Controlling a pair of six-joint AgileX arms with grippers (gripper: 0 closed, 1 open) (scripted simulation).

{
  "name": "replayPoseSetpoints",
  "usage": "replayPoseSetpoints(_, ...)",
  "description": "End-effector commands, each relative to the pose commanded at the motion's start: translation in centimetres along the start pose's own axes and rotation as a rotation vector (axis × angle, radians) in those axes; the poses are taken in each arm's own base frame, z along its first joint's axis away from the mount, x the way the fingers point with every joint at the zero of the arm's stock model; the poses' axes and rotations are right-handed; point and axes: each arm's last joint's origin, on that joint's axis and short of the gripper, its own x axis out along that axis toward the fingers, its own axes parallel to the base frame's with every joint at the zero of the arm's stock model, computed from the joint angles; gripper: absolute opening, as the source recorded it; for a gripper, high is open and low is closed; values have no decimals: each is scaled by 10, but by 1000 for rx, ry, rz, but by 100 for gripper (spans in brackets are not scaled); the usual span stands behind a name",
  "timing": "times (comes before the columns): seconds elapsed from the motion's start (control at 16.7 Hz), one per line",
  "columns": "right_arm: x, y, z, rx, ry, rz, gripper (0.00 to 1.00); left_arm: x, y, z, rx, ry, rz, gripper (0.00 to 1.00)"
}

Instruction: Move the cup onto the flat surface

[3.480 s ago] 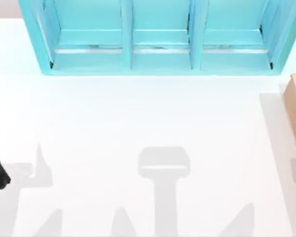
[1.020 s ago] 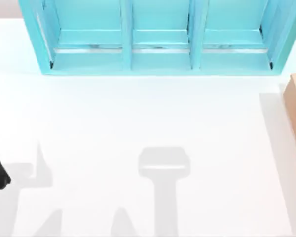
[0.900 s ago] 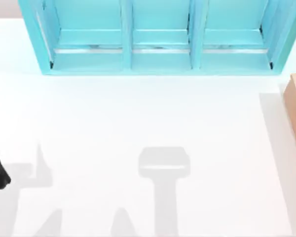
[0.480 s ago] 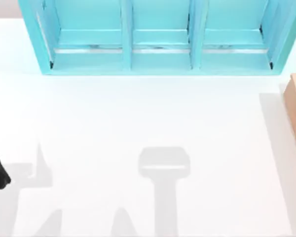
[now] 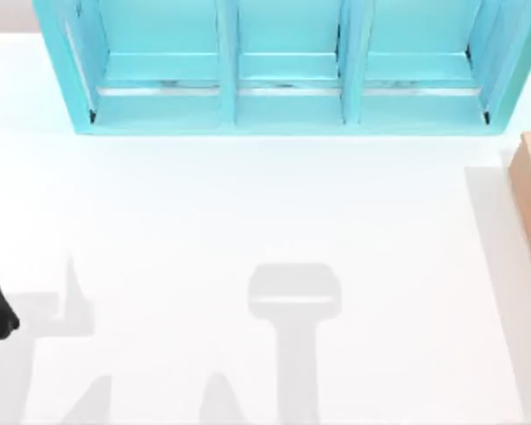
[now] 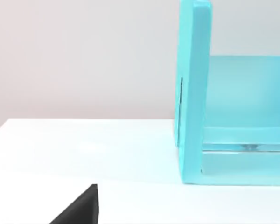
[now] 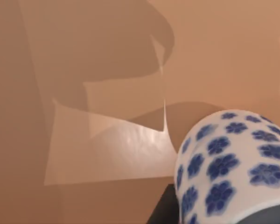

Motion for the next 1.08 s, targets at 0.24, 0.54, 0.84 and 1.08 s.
replayPoseSetpoints(0.24,-2,0,0,1,-4,-2,0,0,0,0,0,0,0,100)
replayPoseSetpoints(0.54,-40,34,10,1,-16,-6,0,0,0,0,0,0,0,100)
replayPoseSetpoints(0.84,-82,88,-2,1,32,1,0,0,0,0,0,0,0,100)
replayPoseSetpoints(1.08,-101,99,-8,1,-2,-1,0,0,0,0,0,0,0,100)
